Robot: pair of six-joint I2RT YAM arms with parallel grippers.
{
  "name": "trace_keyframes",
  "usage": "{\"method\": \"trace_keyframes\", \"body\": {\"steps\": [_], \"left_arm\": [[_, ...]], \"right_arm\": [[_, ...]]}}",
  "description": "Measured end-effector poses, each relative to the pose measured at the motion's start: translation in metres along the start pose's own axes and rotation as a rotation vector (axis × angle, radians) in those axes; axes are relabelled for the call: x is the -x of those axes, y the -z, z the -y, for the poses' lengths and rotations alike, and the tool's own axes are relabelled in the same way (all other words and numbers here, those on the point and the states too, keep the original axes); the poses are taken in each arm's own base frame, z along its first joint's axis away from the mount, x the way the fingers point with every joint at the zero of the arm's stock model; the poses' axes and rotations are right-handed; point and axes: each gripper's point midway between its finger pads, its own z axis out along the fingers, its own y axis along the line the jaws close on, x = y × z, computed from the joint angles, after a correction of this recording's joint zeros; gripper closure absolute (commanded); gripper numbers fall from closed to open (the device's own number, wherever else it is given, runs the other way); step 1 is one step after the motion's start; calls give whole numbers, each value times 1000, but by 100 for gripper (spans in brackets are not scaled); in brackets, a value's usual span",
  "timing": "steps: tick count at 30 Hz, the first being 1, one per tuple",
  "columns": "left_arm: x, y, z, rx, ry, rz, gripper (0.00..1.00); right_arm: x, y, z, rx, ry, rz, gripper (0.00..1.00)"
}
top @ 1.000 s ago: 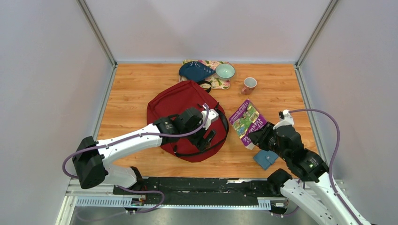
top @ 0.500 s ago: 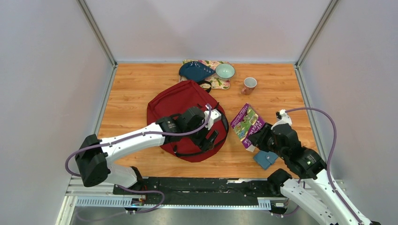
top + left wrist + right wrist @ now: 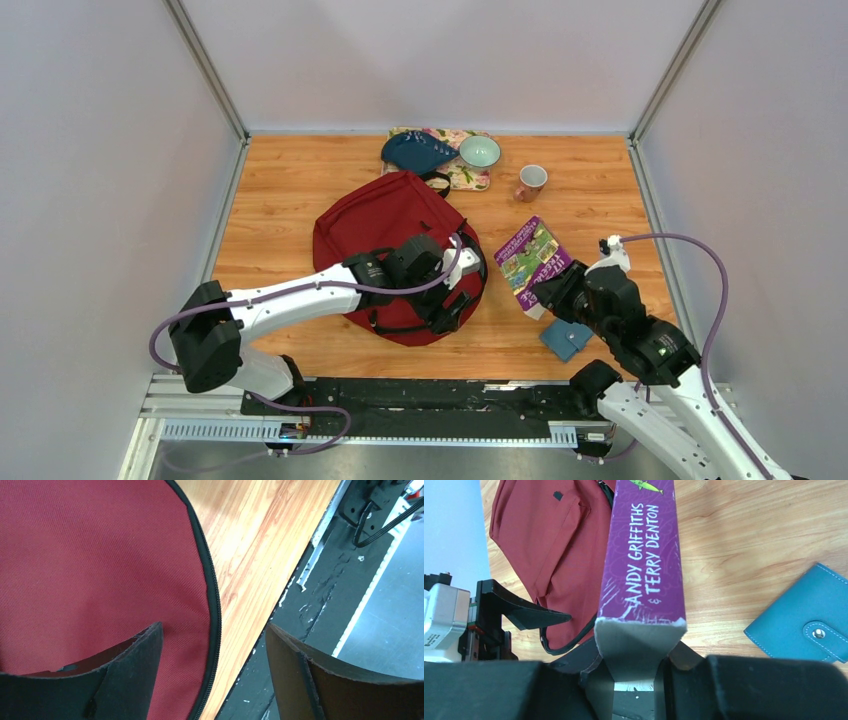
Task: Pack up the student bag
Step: Place the book in the student bag.
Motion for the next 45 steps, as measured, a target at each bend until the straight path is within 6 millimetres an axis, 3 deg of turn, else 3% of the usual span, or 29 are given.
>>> {"method": "trace_keyframes", "body": {"steps": [2, 7, 12, 15, 20, 23, 24, 29, 30, 41, 43, 44, 45], "left_arm": [[-3, 0, -2, 6, -5, -9, 23], [-6, 0, -5, 16, -26, -20, 42], [-5, 0, -9, 38, -37, -16, 43], [-4, -1, -11, 51, -37, -10, 35], [-5, -4, -13, 58, -30, -1, 36], [-7, -6, -14, 58, -29, -6, 43], [-7, -7, -14, 58, -28, -8, 51], [-13, -14, -17, 62, -20, -34, 74], [-13, -14, -17, 62, -19, -34, 86], [-4, -3, -19, 92, -34, 4, 86], [0, 1, -19, 100, -37, 20, 89], [1, 2, -19, 102, -37, 24, 100], [3, 4, -19, 104, -39, 29, 100]], "right_arm": [[-1, -2, 0, -1, -17, 0, 100], [-3, -3, 4, -7, -44, 8, 100], [0, 1, 3, 7, -56, 27, 100], [0, 1, 3, 9, -56, 25, 100], [-3, 0, 2, 10, -49, 10, 100], [-5, -1, 2, 8, -44, -7, 100], [-6, -1, 2, 8, -43, -10, 100], [-7, -1, 1, 15, -44, -14, 100], [-6, 0, 1, 17, -45, -13, 100], [-10, -3, 4, 15, -44, -17, 100], [-11, -3, 4, 15, -43, -21, 100], [-12, -4, 4, 15, -43, -23, 100], [-12, -4, 4, 16, -43, -24, 100]]}}
